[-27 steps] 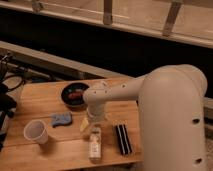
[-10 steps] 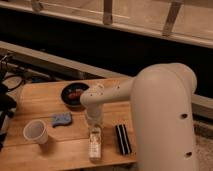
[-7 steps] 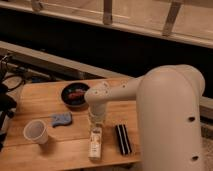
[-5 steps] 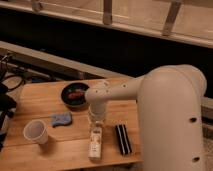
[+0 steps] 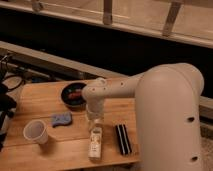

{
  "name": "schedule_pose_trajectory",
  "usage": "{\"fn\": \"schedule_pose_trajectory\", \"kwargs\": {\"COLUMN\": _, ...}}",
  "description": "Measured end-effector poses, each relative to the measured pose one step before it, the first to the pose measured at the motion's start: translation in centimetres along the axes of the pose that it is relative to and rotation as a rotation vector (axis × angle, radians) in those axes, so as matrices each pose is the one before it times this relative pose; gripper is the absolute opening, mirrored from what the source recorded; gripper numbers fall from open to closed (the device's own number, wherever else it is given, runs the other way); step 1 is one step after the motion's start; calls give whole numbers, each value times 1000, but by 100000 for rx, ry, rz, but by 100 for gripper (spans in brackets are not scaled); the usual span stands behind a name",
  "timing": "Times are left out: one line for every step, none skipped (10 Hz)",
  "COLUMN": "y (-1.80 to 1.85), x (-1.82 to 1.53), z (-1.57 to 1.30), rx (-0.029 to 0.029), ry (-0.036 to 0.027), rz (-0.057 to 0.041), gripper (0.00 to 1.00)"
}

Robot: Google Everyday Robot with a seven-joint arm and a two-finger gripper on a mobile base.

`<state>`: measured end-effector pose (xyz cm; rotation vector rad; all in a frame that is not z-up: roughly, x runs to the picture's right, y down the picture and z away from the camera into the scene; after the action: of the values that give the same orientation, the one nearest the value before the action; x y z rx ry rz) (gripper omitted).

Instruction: Stand the bottle upright

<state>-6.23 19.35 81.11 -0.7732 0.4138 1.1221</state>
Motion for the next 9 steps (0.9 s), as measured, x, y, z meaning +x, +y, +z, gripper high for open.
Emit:
{"fn": "schedule_pose_trajectory", "kwargs": {"y": -167, "x": -313, "z": -89, "rx": 140, "ry": 240, "rz": 270, "gripper": 63}}
{"fn": "schedule_pose_trajectory", "kwargs": {"y": -186, "x": -385, "z": -71, "rx": -18, "ry": 256, "rz": 397, "gripper": 63}}
{"fn": "schedule_pose_trajectory", "kwargs": {"y": -181, "x": -353, "z": 85, "rx": -194, "ry": 513, "rz": 266, "gripper": 63}}
{"fn": "schedule_pose_trajectory", "kwargs": {"y": -262, "x": -405, "z": 135, "rx": -679, "ry": 733, "rz": 353, "gripper": 63}}
{"fn": "schedule_pose_trajectory", "kwargs": {"y": -259, "x": -216, "z": 60, "rx": -243, "ry": 294, "rz": 380, "gripper": 63}}
{"fn": "schedule_pose_trajectory", "kwargs": {"y": -345, "x": -50, "z": 239, "rx": -299, "ry": 808, "rz": 534, "gripper": 63}}
{"fn": "schedule_pose_trajectory", "kwargs": {"y": -86, "x": 28, "z": 475, "rx": -215, "ry": 1067, "rz": 104, "gripper": 63}}
{"fn": "schedule_pose_trajectory", "kwargs": {"y": 59, "x": 134, "z": 420, "rx": -178, "ry": 822, "rz": -136, "gripper": 63}}
{"fn": "schedule_pose_trajectory", "kwargs": {"y": -11, "x": 212, "z": 310, "rx": -53, "ry": 595, "rz": -57, "gripper": 63}}
